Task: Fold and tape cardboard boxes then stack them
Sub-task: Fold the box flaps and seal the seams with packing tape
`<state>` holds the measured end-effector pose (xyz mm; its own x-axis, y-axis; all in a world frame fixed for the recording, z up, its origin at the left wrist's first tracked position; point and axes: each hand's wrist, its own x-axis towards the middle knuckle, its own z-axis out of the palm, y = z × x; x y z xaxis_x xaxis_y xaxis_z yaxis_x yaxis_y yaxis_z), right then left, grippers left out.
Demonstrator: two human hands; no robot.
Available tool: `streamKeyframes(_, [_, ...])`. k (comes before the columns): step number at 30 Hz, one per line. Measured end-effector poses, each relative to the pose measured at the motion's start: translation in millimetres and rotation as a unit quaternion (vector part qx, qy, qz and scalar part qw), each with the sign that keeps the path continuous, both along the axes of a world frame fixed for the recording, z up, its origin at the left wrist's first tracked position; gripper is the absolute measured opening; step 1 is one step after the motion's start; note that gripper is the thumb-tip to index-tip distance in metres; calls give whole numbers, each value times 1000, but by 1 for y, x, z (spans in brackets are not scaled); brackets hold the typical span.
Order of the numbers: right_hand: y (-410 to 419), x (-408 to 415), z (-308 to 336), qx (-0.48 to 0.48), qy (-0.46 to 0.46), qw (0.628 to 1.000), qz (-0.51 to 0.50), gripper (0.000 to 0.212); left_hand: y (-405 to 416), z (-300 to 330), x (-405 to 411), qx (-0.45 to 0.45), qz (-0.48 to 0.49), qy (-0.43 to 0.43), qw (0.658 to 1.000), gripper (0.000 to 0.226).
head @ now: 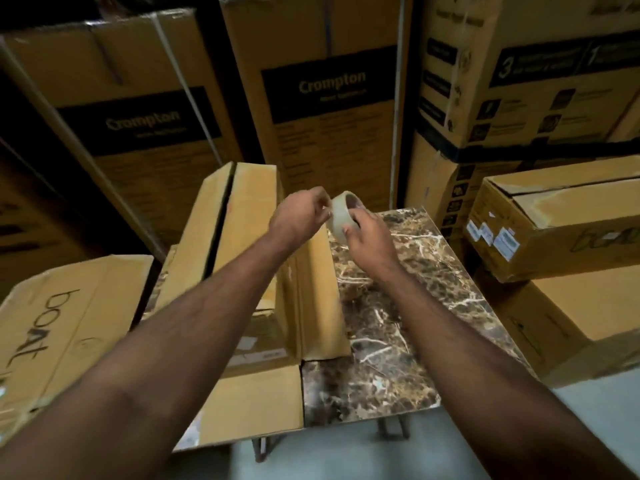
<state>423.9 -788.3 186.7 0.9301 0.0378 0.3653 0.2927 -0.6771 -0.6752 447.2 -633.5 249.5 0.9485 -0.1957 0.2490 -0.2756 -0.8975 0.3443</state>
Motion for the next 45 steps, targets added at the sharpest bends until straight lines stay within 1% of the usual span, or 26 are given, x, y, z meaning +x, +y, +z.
streamKeyframes(5, [64,21,27,35,-29,998,36,26,66,15,15,-7,10,-78,997,13])
streamKeyframes(9, [121,41,43,69,-52,995,49,23,122,30,36,-37,-3,-104,994,12])
streamKeyframes(12, [167,57,55,100,-45,992,59,18,170,42,61,-40,-10,-115,992,13])
streamKeyframes(14, [191,72,60,101,-46,992,55,16,197,47,80,-59,-5,-131,990,14])
streamKeyframes(18, [226,96,55,78,-45,996,22,25,239,51,115,-112,4,-157,981,17])
streamKeyframes(22, [269,102,35,72,27,997,18,31,274,33,143,-105,-16,-125,986,14])
streamKeyframes(25, [287,123,44,79,12,997,-3,30,281,35,168,-133,-26,-119,984,14])
streamKeyframes(28, [292,143,51,108,35,993,12,27,281,42,194,-142,-16,-107,984,15])
streamKeyframes(32, [289,150,20,119,53,991,19,11,275,13,210,-87,-8,-53,995,12])
streamKeyframes(36, [292,170,11,152,46,987,-1,7,271,6,230,-79,15,-59,995,12])
streamKeyframes(40, [291,176,1,195,58,979,14,14,270,-5,247,-72,25,-57,995,16])
streamKeyframes(43, [281,183,-4,199,84,976,42,24,271,-13,259,-113,15,-23,993,16])
streamKeyframes(45, [274,190,-8,172,94,980,44,33,274,-14,267,-140,-1,14,990,12])
